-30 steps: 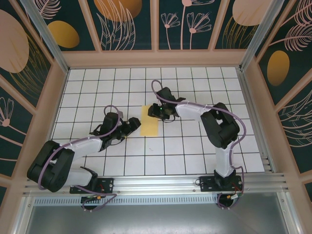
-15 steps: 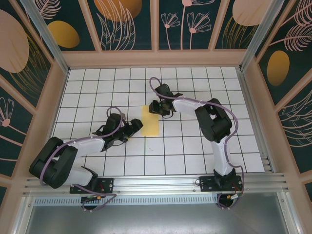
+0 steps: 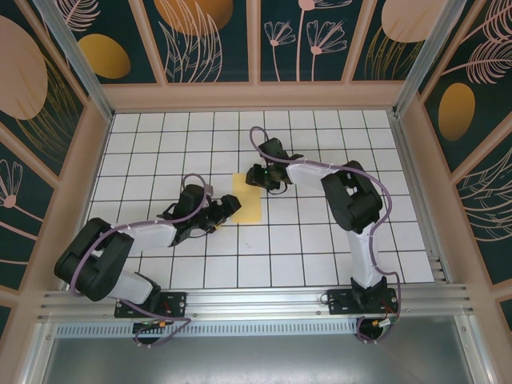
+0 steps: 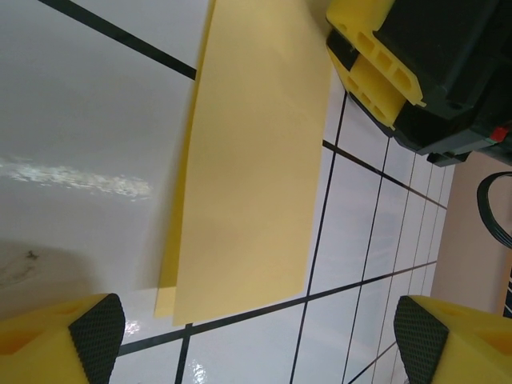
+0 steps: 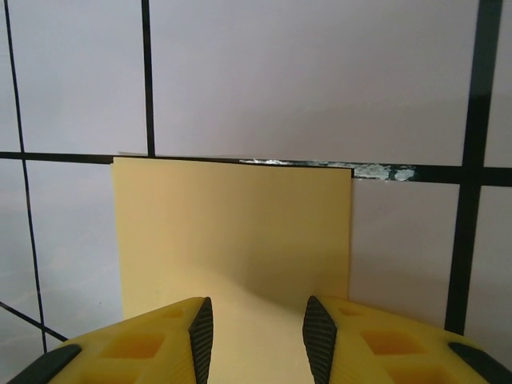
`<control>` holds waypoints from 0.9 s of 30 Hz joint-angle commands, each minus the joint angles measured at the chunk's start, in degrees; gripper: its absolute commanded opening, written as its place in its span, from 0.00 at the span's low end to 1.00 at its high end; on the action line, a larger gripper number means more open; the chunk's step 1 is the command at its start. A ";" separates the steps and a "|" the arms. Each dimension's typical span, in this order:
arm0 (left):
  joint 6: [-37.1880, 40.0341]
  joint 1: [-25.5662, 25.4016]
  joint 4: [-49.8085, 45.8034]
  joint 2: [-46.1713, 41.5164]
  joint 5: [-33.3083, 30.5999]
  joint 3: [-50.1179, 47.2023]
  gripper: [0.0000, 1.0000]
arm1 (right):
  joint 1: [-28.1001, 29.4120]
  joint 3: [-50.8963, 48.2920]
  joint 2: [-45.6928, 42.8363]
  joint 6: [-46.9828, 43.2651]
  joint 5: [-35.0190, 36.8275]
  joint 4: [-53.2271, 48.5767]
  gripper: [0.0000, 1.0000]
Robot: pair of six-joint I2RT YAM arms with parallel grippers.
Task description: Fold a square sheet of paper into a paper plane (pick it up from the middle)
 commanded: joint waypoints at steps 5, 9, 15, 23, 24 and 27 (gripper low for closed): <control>-1.85 -0.65 3.75 2.38 1.75 1.34 0.89 | -1.05 -3.28 2.15 0.98 0.35 -2.34 0.39; -3.74 -0.65 9.13 3.59 4.37 0.98 0.88 | -1.15 -3.61 1.91 0.87 0.26 -2.18 0.39; -4.38 -0.74 11.65 4.43 5.44 1.37 0.88 | -1.49 -4.43 1.49 0.96 0.09 -1.64 0.39; -3.77 -0.74 12.93 4.75 5.56 2.63 0.87 | -1.89 -5.51 0.61 0.96 0.09 -1.12 0.39; -4.03 -0.74 13.42 4.99 5.76 2.87 0.87 | -2.02 -5.61 0.58 0.92 -0.04 -1.12 0.38; -5.67 -0.74 16.83 6.21 6.79 3.73 0.86 | -2.20 -6.06 0.50 0.96 -0.87 -0.93 0.37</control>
